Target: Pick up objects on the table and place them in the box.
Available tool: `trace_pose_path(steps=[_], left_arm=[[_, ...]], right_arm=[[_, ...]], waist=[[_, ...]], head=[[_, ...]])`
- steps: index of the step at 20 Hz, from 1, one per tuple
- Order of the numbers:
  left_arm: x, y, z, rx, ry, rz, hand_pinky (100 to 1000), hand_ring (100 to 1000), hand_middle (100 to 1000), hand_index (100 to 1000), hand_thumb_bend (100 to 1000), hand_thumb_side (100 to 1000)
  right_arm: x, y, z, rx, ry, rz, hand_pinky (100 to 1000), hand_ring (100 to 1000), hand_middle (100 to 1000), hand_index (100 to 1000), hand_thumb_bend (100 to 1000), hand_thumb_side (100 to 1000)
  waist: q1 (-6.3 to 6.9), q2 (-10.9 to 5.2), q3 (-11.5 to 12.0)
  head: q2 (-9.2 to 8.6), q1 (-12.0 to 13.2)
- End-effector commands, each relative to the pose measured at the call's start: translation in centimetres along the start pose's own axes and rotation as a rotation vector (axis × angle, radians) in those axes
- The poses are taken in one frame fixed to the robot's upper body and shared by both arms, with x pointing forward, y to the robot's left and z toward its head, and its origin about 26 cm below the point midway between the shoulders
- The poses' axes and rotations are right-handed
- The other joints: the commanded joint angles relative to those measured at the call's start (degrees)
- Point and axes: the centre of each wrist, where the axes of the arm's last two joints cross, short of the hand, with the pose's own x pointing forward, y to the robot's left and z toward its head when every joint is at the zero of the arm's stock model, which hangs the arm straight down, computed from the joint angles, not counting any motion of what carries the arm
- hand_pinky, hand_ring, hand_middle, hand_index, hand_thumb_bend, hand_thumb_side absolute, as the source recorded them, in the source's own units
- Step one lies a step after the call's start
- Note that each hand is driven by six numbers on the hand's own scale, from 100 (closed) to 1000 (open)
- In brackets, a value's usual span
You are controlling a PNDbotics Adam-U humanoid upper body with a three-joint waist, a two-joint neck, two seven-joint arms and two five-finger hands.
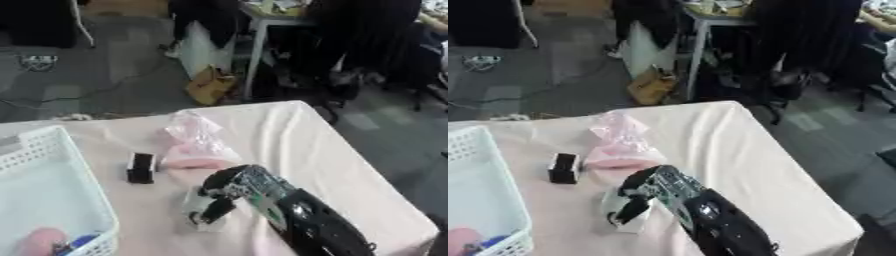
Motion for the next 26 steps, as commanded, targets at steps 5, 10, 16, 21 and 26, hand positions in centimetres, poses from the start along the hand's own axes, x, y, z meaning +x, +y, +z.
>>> trace_pose_path(steps=[5,10,16,21,26], left_arm=[[0.35,0.12,-0.91,0.022,-0.028,0.008,860,945,825,868,100,803],[0.33,0.15,-0.95,0.023,-0.030,0.005,860,945,825,868,100,799],[0.31,0.18,-0.97,0.026,-0.030,0.004,860,945,825,869,100,798],[0.33,0.15,-0.99,0.025,-0.030,0.005,860,945,825,869,100,795],[0.34,0.14,-1.02,0.024,-0.032,0.006,860,945,825,869,100,791]], right_arm=[[-0.44,-0.31,0.04,-0.063,0.044,0.060,892,893,480,513,100,815],[-0.61,-0.19,0.00,-0.102,0.074,0.079,852,776,364,394,100,653],[-0.79,0.13,-0.19,-0.137,0.089,0.079,817,634,273,320,100,574],[-0.98,0.24,-0.24,-0.167,0.103,0.072,791,555,206,246,100,583],[-1.09,0.37,-0.29,-0.188,0.107,0.065,774,459,122,191,100,689]], waist=[[1.26,0.35,0.1],[1.23,0.35,0.1],[1.32,0.38,0.2],[1.35,0.47,0.2],[1.30,0.42,0.2]], head=[[-0.81,-0.3],[-0.66,-0.3],[-0.58,-0.3],[-0.48,-0.2],[-0.38,-0.1]])
